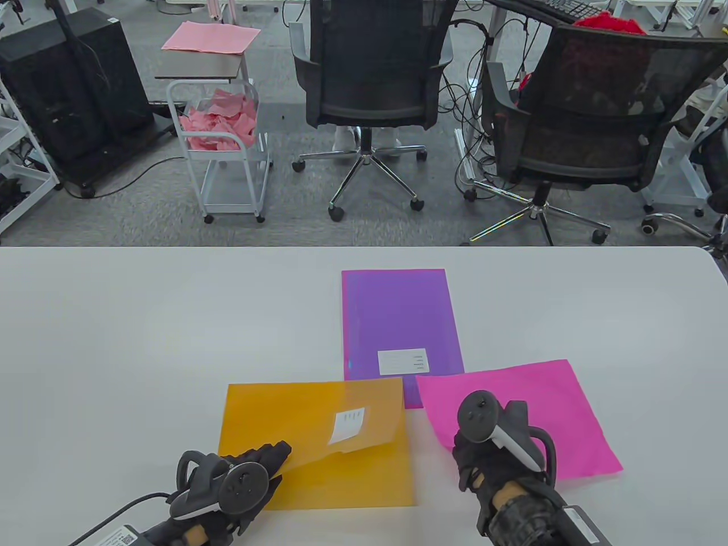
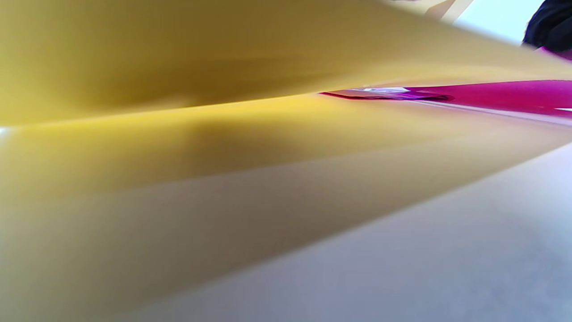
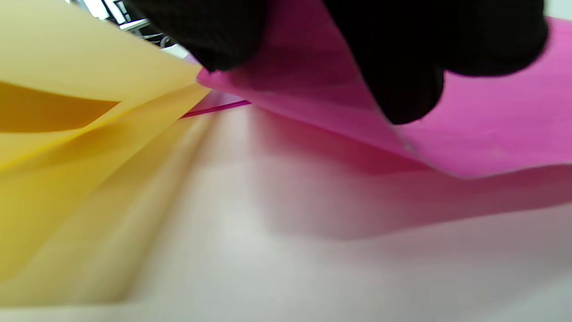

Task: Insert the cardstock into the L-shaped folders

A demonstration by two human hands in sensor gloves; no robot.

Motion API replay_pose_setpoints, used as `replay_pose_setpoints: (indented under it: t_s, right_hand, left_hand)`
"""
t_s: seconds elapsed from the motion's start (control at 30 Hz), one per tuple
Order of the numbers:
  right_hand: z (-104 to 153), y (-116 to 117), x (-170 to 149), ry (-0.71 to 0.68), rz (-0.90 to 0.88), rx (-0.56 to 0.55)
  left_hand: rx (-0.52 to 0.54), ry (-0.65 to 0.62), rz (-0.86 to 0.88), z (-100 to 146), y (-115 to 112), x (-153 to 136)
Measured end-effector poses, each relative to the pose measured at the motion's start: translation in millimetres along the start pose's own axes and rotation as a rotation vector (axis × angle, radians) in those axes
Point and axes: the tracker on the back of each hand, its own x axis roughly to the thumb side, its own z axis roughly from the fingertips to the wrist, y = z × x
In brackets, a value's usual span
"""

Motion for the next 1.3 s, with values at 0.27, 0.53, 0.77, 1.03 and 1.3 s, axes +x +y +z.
replay_pose_setpoints:
  t_s: [0.27,0.53,0.77,1.03,1.3]
  right_hand:
    - [10.4,11.1,35.5,-0.110,0.065,0.052]
    - [-6.6,-5.5,-4.4,-0.104,-0.408,0.021]
    - [-24.0,17.4,-79.4,0.463,0.060,0.238]
    - [-22.8,40.4,-49.5,0.381,0.124,0.159]
    - [-24.6,44.3,-9.5,-0.099,-0.241,0.197]
  left_hand:
    - [-0.012,-0.009,-0.038,-0.1,-3.0,3.6]
    - [-0.036,-0.026,-0.058,0.2,-4.0,5.4]
    - [-0.054,-0.049,-0.087,0.4,-5.5,8.5]
    - [-0.036,-0.147,-0.173,4.5,-4.5,23.9]
    - [-0.022,-0.151,-0.071,6.9,-3.3,23.6]
